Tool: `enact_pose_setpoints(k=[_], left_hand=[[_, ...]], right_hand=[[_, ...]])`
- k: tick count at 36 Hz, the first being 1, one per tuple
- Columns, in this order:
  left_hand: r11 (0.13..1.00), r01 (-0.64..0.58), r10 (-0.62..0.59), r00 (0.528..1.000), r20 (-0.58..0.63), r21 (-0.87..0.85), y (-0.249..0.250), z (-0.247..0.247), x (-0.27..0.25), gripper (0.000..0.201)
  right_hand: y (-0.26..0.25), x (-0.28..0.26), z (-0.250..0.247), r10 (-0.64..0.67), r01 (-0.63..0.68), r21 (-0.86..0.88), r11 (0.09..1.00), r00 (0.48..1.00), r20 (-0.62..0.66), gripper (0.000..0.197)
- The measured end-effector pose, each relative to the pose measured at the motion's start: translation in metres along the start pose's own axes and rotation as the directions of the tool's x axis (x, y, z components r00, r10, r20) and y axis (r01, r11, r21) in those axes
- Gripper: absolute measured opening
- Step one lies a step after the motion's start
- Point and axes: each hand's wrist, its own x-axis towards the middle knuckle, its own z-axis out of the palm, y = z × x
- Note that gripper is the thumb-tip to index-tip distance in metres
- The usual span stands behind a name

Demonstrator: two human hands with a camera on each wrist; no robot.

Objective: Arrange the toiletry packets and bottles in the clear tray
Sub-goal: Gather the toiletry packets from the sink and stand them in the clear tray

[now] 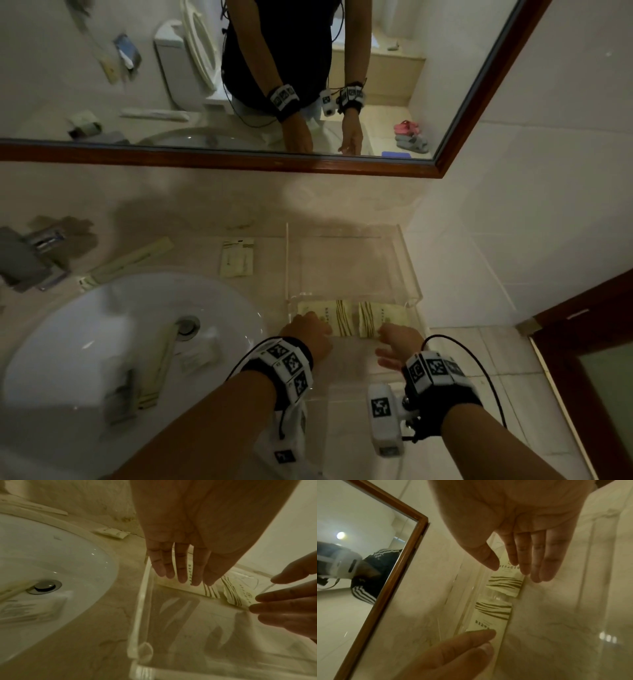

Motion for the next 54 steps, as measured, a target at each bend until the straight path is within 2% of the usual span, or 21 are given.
enact_pose_setpoints(k=[3, 6, 8, 13, 19, 22, 25, 28, 30, 31, 32, 33, 34, 36, 40, 43, 47, 50, 53, 54], left_hand=[[0.999, -0.040, 0.040, 0.998, -0.052, -0.015, -0.003, -0.004, -0.011, 0.037], [0.995, -0.077, 0.067, 0.990, -0.124, -0.070, -0.012, -0.009, -0.028, 0.035], [0.991, -0.085, 0.067, 0.985, -0.160, -0.106, -0.022, -0.014, -0.041, 0.034], [0.979, -0.032, -0.015, 0.974, -0.226, -0.201, -0.059, -0.032, -0.074, 0.032], [0.952, 0.034, -0.137, 0.936, -0.324, -0.304, -0.107, -0.066, -0.100, 0.029], [0.922, 0.063, -0.199, 0.923, -0.328, -0.381, -0.135, -0.080, -0.107, 0.027], [0.891, 0.090, -0.248, 0.917, -0.311, -0.444, -0.165, -0.091, -0.112, 0.026], [0.890, 0.127, -0.269, 0.922, -0.278, -0.438, -0.192, -0.102, -0.114, 0.026], [0.880, 0.146, -0.279, 0.929, -0.243, -0.451, -0.207, -0.109, -0.112, 0.023], [0.877, 0.151, -0.282, 0.931, -0.233, -0.456, -0.214, -0.112, -0.111, 0.022], [0.875, 0.153, -0.283, 0.931, -0.231, -0.459, -0.220, -0.115, -0.109, 0.023], [0.874, 0.154, -0.286, 0.930, -0.231, -0.461, -0.225, -0.117, -0.107, 0.025], [0.870, 0.156, -0.289, 0.930, -0.226, -0.468, -0.231, -0.119, -0.104, 0.026], [0.865, 0.153, -0.286, 0.933, -0.218, -0.478, -0.239, -0.121, -0.099, 0.026], [0.879, 0.163, -0.266, 0.947, -0.178, -0.449, -0.250, -0.128, -0.086, 0.028], [0.889, 0.174, -0.266, 0.949, -0.167, -0.424, -0.255, -0.134, -0.077, 0.030], [0.905, 0.176, -0.255, 0.953, -0.162, -0.386, -0.257, -0.141, -0.068, 0.031], [0.911, 0.186, -0.260, 0.951, -0.164, -0.369, -0.256, -0.147, -0.062, 0.033], [0.911, 0.195, -0.267, 0.950, -0.162, -0.362, -0.254, -0.150, -0.054, 0.037], [0.916, 0.196, -0.265, 0.951, -0.161, -0.351, -0.253, -0.151, -0.052, 0.039]], right_hand=[[0.001, -0.004, -0.001, -0.033, 0.032, -0.066, 0.997, 0.999, -0.008, 0.030], [-0.004, -0.014, 0.003, -0.080, 0.084, -0.136, 0.987, 0.996, 0.031, 0.014], [-0.013, -0.025, 0.010, -0.097, 0.113, -0.180, 0.977, 0.991, 0.091, 0.012], [-0.042, -0.055, 0.050, -0.125, 0.196, -0.259, 0.946, 0.956, 0.265, 0.011], [-0.068, -0.085, 0.121, -0.185, 0.307, -0.310, 0.900, 0.912, 0.366, 0.015], [-0.076, -0.086, 0.159, -0.202, 0.360, -0.353, 0.864, 0.889, 0.412, 0.012], [-0.086, -0.087, 0.188, -0.198, 0.388, -0.396, 0.832, 0.875, 0.442, 0.036], [-0.092, -0.070, 0.216, -0.230, 0.414, -0.462, 0.784, 0.886, 0.403, 0.045], [-0.091, -0.030, 0.236, -0.229, 0.407, -0.612, 0.678, 0.908, 0.351, 0.047], [-0.093, -0.030, 0.241, -0.198, 0.346, -0.714, 0.609, 0.938, 0.285, 0.051], [-0.095, -0.039, 0.242, -0.233, 0.347, -0.835, 0.428, 0.934, 0.269, 0.057], [-0.097, -0.060, 0.240, -0.274, 0.367, -0.884, 0.291, 0.917, 0.290, 0.065], [-0.099, -0.075, 0.240, -0.262, 0.369, -0.911, 0.183, 0.912, 0.316, 0.073], [-0.105, -0.085, 0.240, -0.229, 0.345, -0.938, 0.038, 0.917, 0.328, 0.079], [-0.108, -0.064, 0.254, -0.234, 0.340, -0.939, -0.054, 0.910, 0.343, 0.064], [-0.108, -0.053, 0.262, -0.223, 0.313, -0.943, -0.110, 0.917, 0.330, 0.066], [-0.109, -0.044, 0.276, -0.191, 0.276, -0.954, -0.117, 0.936, 0.295, 0.070], [-0.108, -0.045, 0.278, -0.176, 0.207, -0.973, -0.099, 0.959, 0.222, 0.059], [-0.105, -0.039, 0.278, -0.213, 0.189, -0.981, -0.036, 0.958, 0.193, 0.060], [-0.104, -0.035, 0.276, -0.227, 0.200, -0.980, 0.012, 0.955, 0.192, 0.062]])
